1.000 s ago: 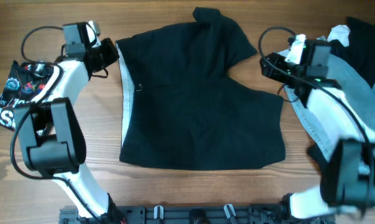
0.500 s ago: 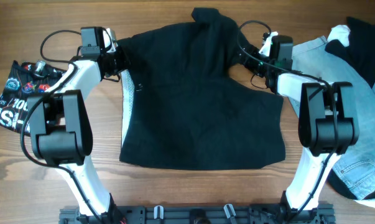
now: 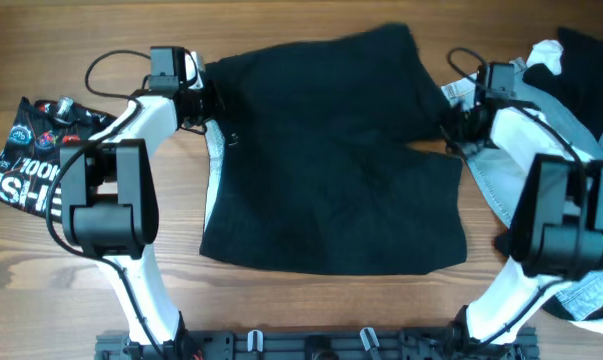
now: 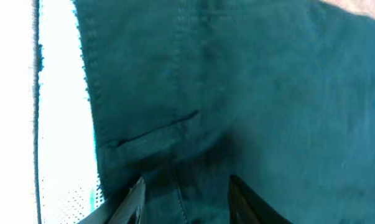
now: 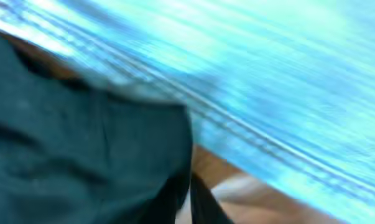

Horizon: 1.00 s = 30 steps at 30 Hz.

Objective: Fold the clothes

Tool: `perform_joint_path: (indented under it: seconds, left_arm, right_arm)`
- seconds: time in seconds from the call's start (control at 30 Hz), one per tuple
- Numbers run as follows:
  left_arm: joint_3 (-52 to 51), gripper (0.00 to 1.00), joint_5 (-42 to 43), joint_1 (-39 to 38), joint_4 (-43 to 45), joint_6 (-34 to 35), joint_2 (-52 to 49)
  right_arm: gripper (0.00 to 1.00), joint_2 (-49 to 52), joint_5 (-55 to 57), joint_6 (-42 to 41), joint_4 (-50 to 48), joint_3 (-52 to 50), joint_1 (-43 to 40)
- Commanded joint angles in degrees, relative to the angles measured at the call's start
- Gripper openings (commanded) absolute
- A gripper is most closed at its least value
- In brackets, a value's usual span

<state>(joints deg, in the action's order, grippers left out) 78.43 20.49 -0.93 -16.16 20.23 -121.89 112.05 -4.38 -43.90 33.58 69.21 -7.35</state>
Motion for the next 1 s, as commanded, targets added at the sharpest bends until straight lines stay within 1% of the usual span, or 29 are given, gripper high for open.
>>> perform_joint_path:
  seconds: [0.0, 0.1, 0.17, 0.23, 0.27, 0.3, 0.33, 0.37, 0.4, 0.43, 0.47, 0.5, 0.53, 0.6, 0.63, 0.67, 0.7, 0.77, 0.83, 0.93, 0.97]
  left_arm:
    - [-0.5, 0.41, -3.7, 0.2, -4.4, -0.5, -2.6]
    - [-0.3, 0.41, -3.7, 1.7, -3.6, -0.5, -2.5]
    - [0.5, 0.41, -3.6, 4.6, -3.4, -0.5, -2.3]
    - [2.9, 0.41, -1.9, 8.5, -4.4, -0.5, -2.0]
    - [4.2, 0.43, 0.1, 9.7, -6.0, -0.8, -1.3]
    - [5.7, 0.55, 2.9, 10.8, -8.6, -4.4, 0.1]
    - [6.7, 0.66, 3.0, 11.2, -11.2, -6.5, 1.6]
    - [7.3, 0.72, 2.1, 11.3, -13.9, -8.6, 3.8]
    - [7.4, 0.85, 0.1, 11.3, -16.5, -9.6, 6.5]
    - [7.4, 0.96, -1.1, 11.3, -20.7, -9.6, 9.5]
    - [7.4, 1.00, -1.0, 11.3, -24.9, -9.5, 11.7]
    - [7.4, 1.00, -1.0, 11.3, -30.4, -9.5, 14.0]
    - [7.4, 1.00, -1.0, 11.3, -33.7, -9.5, 15.1]
    - [7.4, 1.00, -1.0, 11.3, -41.8, -8.6, 16.2]
    - [7.3, 1.00, -1.1, 11.3, -46.5, -6.5, 16.2]
    - [6.6, 1.00, -1.1, 11.3, -49.9, -4.7, 16.2]
    - [5.9, 1.00, -1.0, 11.3, -51.9, -3.7, 16.2]
    - [2.3, 1.00, -1.0, 11.1, -53.0, -3.1, 17.0]
    - [-3.0, 1.00, -1.0, 11.2, -51.9, -2.2, 19.2]
    - [-12.8, 1.00, -1.0, 11.1, -47.3, 1.0, 24.6]
    - [-18.5, 1.00, -0.7, 11.1, -44.3, 3.0, 28.2]
  right_arm:
    - [0.17, 0.4, 6.6, 3.2, 3.6, -1.7, -0.9]
    - [0.18, 0.0, 1.8, 8.2, 3.5, -1.5, -0.9]
    - [0.19, -1.4, 0.9, 10.3, 3.6, -0.1, -0.9]
    - [0.20, -5.6, 0.7, 13.3, 3.8, 2.6, -0.9]
    - [0.22, -7.8, 0.7, 14.9, 3.8, 3.5, -0.9]
    - [0.27, -11.1, 1.6, 15.6, 4.6, 4.8, -0.9]
    - [0.42, -13.1, 2.9, 15.6, 5.4, 5.5, -1.0]
    - [0.56, -15.7, 3.8, 15.6, 6.3, 5.9, -1.0]
    - [0.79, -18.3, 3.3, 15.7, 7.3, 5.9, -1.0]
    - [0.93, -20.7, 1.0, 17.6, 9.1, 5.9, -1.0]
    - [0.95, -22.3, -1.9, 20.7, 11.3, 5.9, -1.0]
    - [0.97, -23.3, -3.9, 22.4, 14.1, 5.9, -1.0]
    - [0.97, -23.6, -3.6, 21.4, 17.4, 5.9, -1.0]
    - [0.97, -23.5, -0.6, 12.2, 26.1, 5.4, -1.0]
    - [0.97, -23.6, 0.3, 8.2, 29.9, 4.4, -1.0]
    - [0.98, -24.1, -0.5, 6.2, 32.0, 2.9, -1.0]
    - [0.98, -24.8, -1.6, 6.2, 32.3, 1.2, -1.0]
    - [0.98, -27.8, -3.7, 6.2, 32.0, -3.4, -1.0]
    - [0.99, -31.4, -6.3, 5.3, 31.8, -7.9, -1.0]
    - [1.00, -36.9, -11.5, 3.3, 31.6, -15.0, -1.0]
    - [1.00, -39.3, -13.6, 2.1, 31.7, -18.9, -1.0]
